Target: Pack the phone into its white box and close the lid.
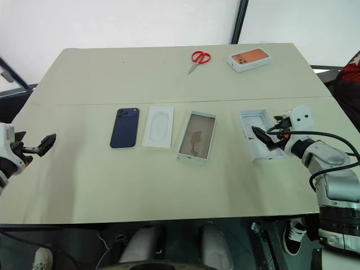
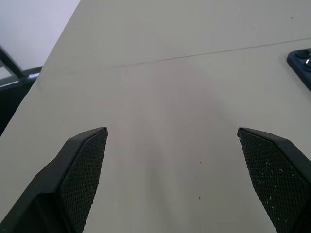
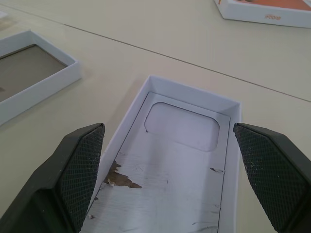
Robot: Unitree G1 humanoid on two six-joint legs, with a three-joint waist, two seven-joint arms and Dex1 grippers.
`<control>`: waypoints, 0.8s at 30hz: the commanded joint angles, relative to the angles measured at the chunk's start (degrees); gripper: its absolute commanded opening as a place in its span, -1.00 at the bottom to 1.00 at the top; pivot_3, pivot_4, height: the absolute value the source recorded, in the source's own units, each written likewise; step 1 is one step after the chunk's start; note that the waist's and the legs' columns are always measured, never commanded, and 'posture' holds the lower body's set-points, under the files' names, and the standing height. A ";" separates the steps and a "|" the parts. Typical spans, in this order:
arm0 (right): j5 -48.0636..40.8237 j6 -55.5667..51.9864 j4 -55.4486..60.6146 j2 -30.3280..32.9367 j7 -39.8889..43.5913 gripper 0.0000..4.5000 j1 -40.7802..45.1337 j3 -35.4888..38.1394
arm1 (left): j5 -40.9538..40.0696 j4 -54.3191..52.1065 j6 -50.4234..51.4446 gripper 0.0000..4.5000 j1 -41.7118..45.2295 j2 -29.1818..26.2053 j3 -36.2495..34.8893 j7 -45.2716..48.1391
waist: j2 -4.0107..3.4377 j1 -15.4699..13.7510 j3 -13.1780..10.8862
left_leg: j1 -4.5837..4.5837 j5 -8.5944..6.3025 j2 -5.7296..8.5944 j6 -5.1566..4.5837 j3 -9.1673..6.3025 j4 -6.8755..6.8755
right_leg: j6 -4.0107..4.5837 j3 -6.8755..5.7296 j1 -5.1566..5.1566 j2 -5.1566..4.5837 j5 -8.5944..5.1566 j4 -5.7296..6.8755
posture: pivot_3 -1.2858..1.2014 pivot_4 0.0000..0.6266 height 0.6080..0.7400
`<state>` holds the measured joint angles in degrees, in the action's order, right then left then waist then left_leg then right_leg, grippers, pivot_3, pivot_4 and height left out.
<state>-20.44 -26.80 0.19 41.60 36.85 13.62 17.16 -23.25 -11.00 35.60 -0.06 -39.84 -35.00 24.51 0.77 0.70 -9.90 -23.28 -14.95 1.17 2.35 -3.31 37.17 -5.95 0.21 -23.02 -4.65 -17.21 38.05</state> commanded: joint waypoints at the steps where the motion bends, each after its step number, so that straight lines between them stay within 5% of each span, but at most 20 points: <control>1: -0.07 1.04 0.93 0.48 0.15 0.97 1.56 0.62 | -0.31 -1.61 -0.63 1.00 0.52 -0.02 -0.88 -0.62 | 0.00 0.00 0.00 | 0.00 0.00 0.00 0.00 0.00 0.00 | 0.00 0.00 0.00 0.00 0.00 0.00 | 0.03 -0.52 1.00; 15: -1.92 -3.11 6.86 -0.67 1.23 0.97 3.11 -2.86 | -5.14 -9.64 4.62 1.00 2.81 2.69 2.13 -2.22 | 0.00 -0.07 0.00 | 0.00 0.00 0.00 0.00 -0.02 0.03 | 0.00 0.00 0.00 0.00 0.00 0.03 | 0.03 -0.52 1.00; 24: -4.89 -8.35 20.46 -3.64 1.26 0.97 3.46 -9.67 | -9.09 -16.87 14.36 1.00 12.23 9.17 20.31 -4.34 | 0.02 -0.14 0.02 | -0.02 0.00 0.02 0.00 -0.04 0.07 | -0.01 -0.01 0.02 0.01 0.00 0.03 | 0.03 -0.52 1.00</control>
<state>-24.00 -34.61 16.19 38.79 38.43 16.35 8.86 -31.38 -25.95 48.35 10.02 -31.42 -17.85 20.86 0.79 0.56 -9.88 -23.29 -14.94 1.20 2.35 -3.36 37.26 -5.96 0.20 -23.00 -4.64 -17.21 38.11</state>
